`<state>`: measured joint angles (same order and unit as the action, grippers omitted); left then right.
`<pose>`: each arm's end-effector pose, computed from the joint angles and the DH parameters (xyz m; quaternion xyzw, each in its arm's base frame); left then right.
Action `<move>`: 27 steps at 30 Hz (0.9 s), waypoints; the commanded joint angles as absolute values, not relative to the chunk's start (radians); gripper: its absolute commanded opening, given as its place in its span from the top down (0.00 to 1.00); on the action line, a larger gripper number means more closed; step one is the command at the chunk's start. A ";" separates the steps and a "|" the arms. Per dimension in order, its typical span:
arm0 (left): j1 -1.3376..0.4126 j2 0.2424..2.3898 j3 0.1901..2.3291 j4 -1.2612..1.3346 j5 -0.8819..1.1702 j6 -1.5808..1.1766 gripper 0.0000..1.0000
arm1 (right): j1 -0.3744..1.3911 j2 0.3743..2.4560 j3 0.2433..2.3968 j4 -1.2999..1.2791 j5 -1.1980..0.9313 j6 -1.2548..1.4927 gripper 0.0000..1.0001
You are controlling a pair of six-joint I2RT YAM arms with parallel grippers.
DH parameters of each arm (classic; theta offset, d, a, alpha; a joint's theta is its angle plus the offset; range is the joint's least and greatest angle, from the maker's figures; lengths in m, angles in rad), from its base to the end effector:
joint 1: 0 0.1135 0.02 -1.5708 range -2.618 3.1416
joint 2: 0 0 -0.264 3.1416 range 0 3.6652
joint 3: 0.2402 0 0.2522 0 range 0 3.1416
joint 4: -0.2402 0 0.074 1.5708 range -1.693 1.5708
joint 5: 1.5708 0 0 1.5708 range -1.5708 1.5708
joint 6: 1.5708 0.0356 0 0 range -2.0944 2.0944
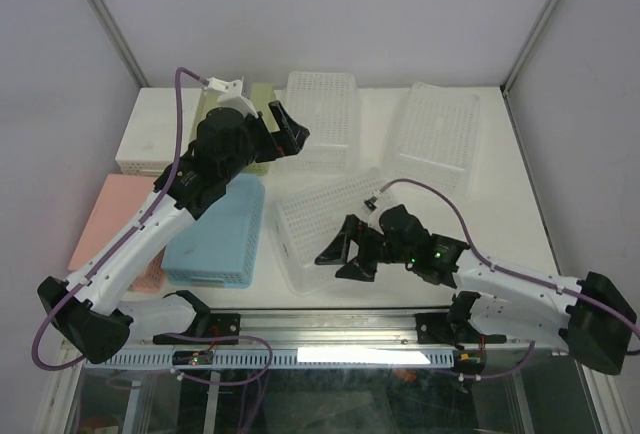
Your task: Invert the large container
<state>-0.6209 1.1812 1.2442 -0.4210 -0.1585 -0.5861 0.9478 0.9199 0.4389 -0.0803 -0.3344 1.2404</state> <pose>0.2169 -0.1482 0.3948 -0.0309 0.8198 -0.2689 0.5047 0.1049 0.1661 0.2061 0.0462 0.8656 0.4905 0.0894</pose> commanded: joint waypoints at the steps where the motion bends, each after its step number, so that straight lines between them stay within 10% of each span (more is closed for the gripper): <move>1: -0.621 1.170 1.276 -0.409 -0.175 -0.582 0.01 | 0.979 1.004 0.687 -0.035 -0.197 1.144 0.10; 15: -0.621 1.108 1.200 -0.447 -0.207 -0.553 0.01 | 0.707 0.965 1.034 -0.739 0.683 0.650 0.01; 27: -0.621 1.075 1.159 -0.460 -0.334 -0.558 0.01 | 0.125 0.934 1.021 -0.590 0.260 0.599 0.01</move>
<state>-0.6209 1.1172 1.1774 -0.4805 -0.2646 -0.5755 0.1577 1.0019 1.0309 -0.6701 0.3935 0.5995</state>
